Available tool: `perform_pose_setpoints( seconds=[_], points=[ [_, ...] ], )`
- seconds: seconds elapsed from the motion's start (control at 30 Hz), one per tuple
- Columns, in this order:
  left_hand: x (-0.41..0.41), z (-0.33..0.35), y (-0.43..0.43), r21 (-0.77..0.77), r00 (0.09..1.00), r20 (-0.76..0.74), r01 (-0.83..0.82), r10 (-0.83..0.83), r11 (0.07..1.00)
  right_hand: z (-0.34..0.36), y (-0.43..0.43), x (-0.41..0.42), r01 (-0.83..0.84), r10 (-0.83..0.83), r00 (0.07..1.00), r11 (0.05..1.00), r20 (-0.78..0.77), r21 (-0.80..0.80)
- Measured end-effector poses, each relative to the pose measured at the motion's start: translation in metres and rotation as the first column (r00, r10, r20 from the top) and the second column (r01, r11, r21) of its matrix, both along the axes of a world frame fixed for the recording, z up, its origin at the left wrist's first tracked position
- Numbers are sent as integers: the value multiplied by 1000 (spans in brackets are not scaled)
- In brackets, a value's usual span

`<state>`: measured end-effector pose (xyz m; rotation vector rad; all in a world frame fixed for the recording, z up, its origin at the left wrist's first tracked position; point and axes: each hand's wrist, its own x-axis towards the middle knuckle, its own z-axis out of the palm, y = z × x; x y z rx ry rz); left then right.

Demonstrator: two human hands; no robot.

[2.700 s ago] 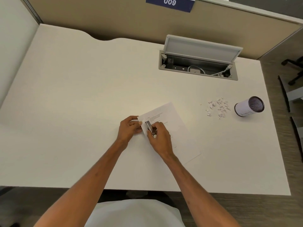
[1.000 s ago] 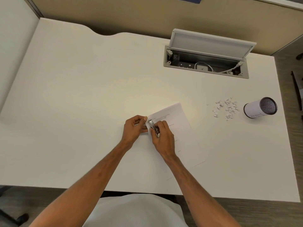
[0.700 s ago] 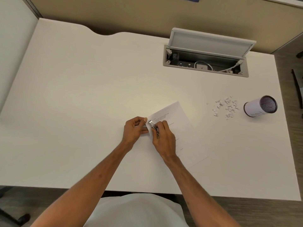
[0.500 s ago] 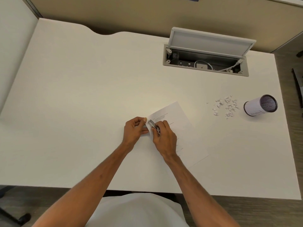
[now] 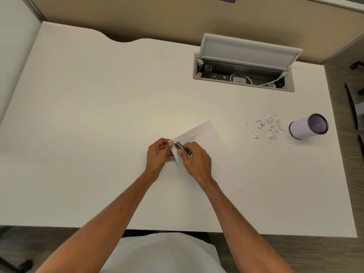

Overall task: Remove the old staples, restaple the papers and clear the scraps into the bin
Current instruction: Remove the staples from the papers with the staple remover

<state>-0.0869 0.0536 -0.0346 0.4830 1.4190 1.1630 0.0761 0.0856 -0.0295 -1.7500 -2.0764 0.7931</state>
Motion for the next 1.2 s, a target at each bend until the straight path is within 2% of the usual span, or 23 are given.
perform_pose_setpoints(
  seconds=[0.1,0.23,0.3,0.57,0.73,0.87,1.03,1.2],
  points=[
    [-3,0,0,-12,999,34,12,-11,1000,0,1,1,28,-34,998,995,-55,-98],
    [-4,0,1,-29,997,65,41,-39,999,-7,4,5,87,-150,966,956,-211,-281],
    [-4,0,1,-38,995,88,44,-41,998,-9,6,7,74,-160,953,947,-258,-312],
    [-7,1,8,-154,995,86,60,-48,986,-9,-3,7,28,-41,983,997,-180,-72],
    [-10,2,13,-186,992,78,110,-97,976,-5,-9,5,-32,33,999,987,-5,155],
    [-13,-1,14,-201,993,57,109,-99,974,-10,-12,9,-107,84,992,957,95,269],
    [-17,0,16,-216,995,43,95,-88,972,-4,-15,10,-56,48,998,966,37,252],
    [-21,-1,19,-233,993,-1,111,-114,966,-1,-1,14,100,-87,990,989,-113,108]
  ],
)
